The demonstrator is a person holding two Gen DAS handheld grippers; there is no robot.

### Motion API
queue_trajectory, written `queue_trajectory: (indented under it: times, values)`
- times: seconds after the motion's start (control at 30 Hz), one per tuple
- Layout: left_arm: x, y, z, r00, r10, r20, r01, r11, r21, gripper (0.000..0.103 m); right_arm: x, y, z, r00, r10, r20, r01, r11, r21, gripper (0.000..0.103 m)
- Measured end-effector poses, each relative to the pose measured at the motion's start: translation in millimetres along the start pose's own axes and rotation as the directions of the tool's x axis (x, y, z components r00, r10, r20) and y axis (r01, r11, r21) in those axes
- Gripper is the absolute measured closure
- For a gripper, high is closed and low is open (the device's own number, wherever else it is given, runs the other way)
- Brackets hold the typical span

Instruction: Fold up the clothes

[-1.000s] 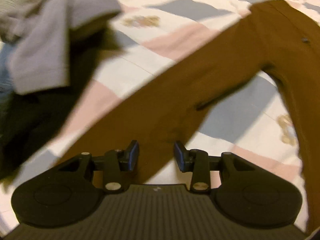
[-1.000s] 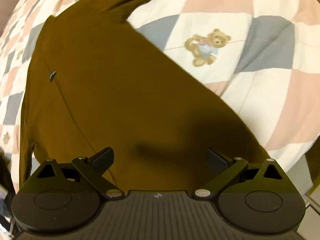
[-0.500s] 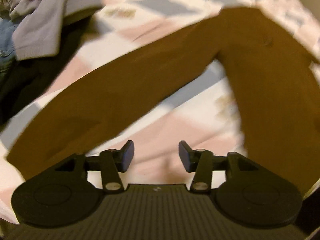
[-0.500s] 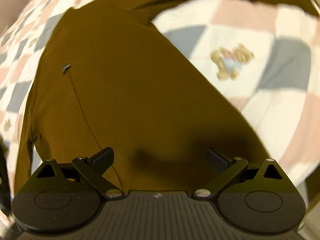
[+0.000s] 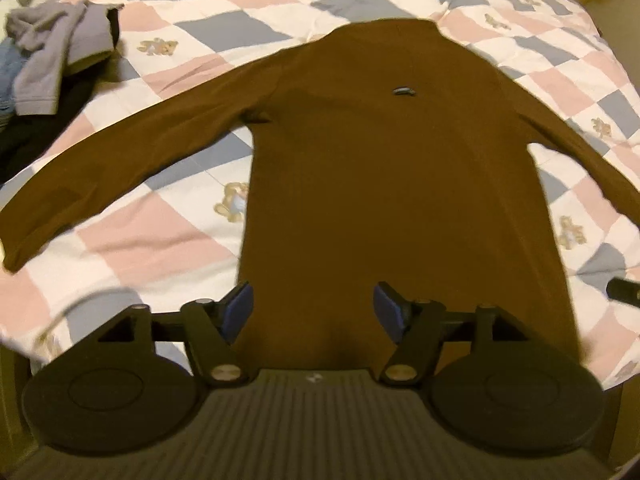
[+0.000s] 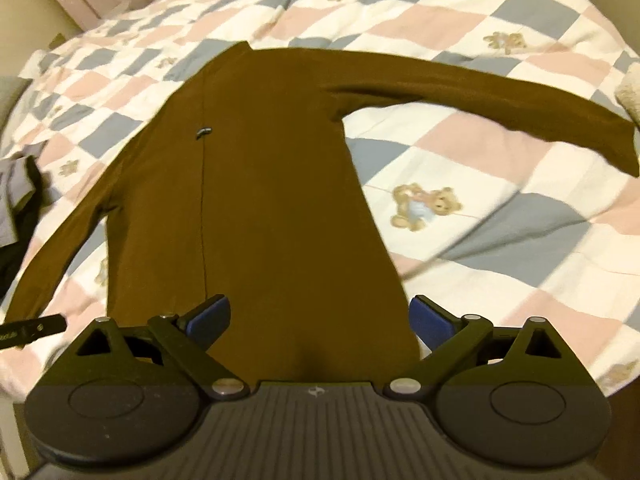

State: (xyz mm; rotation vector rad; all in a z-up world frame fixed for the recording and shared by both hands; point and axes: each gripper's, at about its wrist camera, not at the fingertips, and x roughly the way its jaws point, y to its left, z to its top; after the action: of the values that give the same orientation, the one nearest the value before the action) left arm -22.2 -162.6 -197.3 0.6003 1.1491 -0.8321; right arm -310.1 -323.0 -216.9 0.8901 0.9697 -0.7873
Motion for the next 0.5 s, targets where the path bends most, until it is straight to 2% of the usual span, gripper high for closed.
queue_trajectory:
  times: [0.13, 0.27, 0.4, 0.5]
  values:
    - [-30.2, -25.3, -29.4, 0.999, 0.017, 0.034, -0.016, 0.999, -0.034, 0.036, -23.3, -6.2, -12.8, 1.000, 0.012, -0.027, -0.014, 0.996, -0.086, 0.004]
    - [-45.1, -38.8, -59.8, 0.999, 0.044, 0.030, -0.042, 0.997, -0.062, 0.036, -39.8, -7.7, -32.7, 0.998, 0.014, -0.061, -0.025, 0.984, -0.178, 0.004]
    - [-53.6, -43.8, -81.7, 0.997, 0.073, 0.009, -0.071, 0.994, -0.088, 0.036, -51.6, -11.4, -48.1, 0.997, 0.019, -0.080, -0.037, 0.972, -0.230, 0.004]
    - [-64.8, -48.5, -89.7, 0.996, 0.087, 0.026, -0.084, 0.992, -0.089, 0.036, -61.7, -14.6, -53.3, 0.997, 0.034, -0.069, -0.049, 0.971, -0.236, 0.003]
